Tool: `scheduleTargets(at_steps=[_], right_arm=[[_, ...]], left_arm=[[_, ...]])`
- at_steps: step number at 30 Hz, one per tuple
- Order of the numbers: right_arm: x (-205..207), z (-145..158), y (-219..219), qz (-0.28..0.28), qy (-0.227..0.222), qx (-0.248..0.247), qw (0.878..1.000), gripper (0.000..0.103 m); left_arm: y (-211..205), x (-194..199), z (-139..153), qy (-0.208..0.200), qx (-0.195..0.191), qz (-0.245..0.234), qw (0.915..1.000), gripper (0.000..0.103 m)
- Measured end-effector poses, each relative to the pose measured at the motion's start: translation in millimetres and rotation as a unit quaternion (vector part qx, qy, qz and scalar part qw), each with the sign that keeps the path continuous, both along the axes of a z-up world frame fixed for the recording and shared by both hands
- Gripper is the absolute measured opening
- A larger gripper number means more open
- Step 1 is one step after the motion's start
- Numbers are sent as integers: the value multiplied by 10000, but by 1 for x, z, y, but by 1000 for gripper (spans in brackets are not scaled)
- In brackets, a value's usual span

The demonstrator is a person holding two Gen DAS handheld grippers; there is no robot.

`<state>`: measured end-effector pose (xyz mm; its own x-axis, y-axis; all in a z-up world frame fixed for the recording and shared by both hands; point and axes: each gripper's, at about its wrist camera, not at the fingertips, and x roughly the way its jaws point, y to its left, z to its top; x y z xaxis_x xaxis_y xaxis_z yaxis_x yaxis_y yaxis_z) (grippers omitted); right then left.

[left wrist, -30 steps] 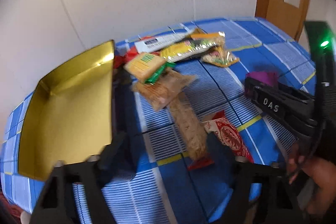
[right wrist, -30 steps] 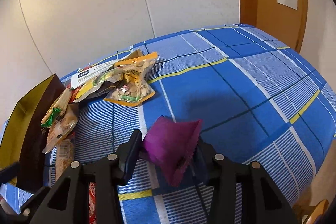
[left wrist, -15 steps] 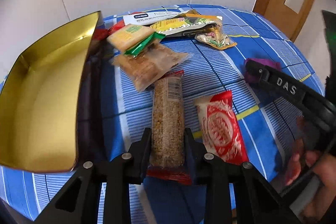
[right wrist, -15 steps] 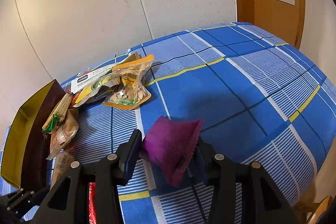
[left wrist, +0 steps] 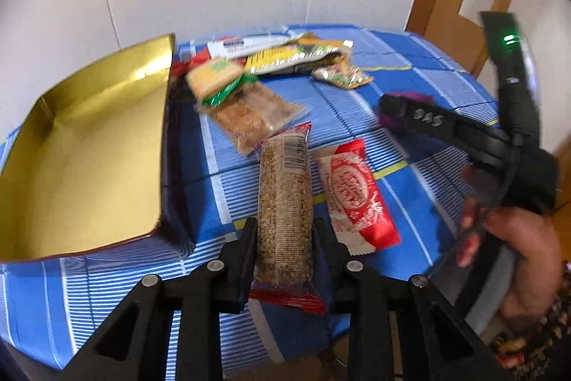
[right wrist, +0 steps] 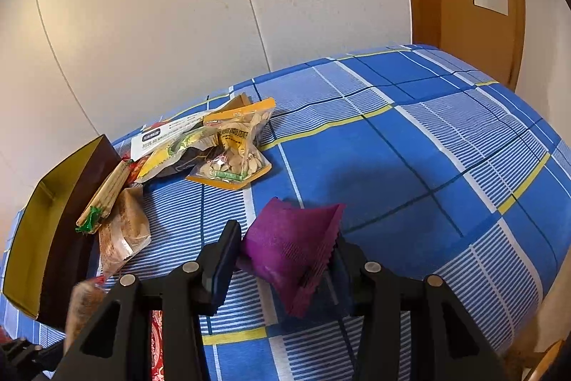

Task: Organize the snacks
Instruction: 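Carry the granola bar into the tin tray and open the left tool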

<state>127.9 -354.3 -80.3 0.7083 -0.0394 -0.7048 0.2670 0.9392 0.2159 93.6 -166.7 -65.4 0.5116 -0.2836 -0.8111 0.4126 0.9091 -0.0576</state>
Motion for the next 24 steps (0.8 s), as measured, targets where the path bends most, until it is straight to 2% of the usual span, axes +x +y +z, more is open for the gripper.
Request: scheduleTargets(at_steps=[10,20,24], right_arm=[[0,2,5,93,-109,-20,9999,48],[-1,3,7,163,-162,-72,9997,48],[-2,3,8,178,-186,-99,9996,48]], left_arm=[[34,-7,29,-190,-439,232,9986,30],[88,10,36,-182,-545,834,9949,30],[110,21,37,-170,-466,1051,9932,30]])
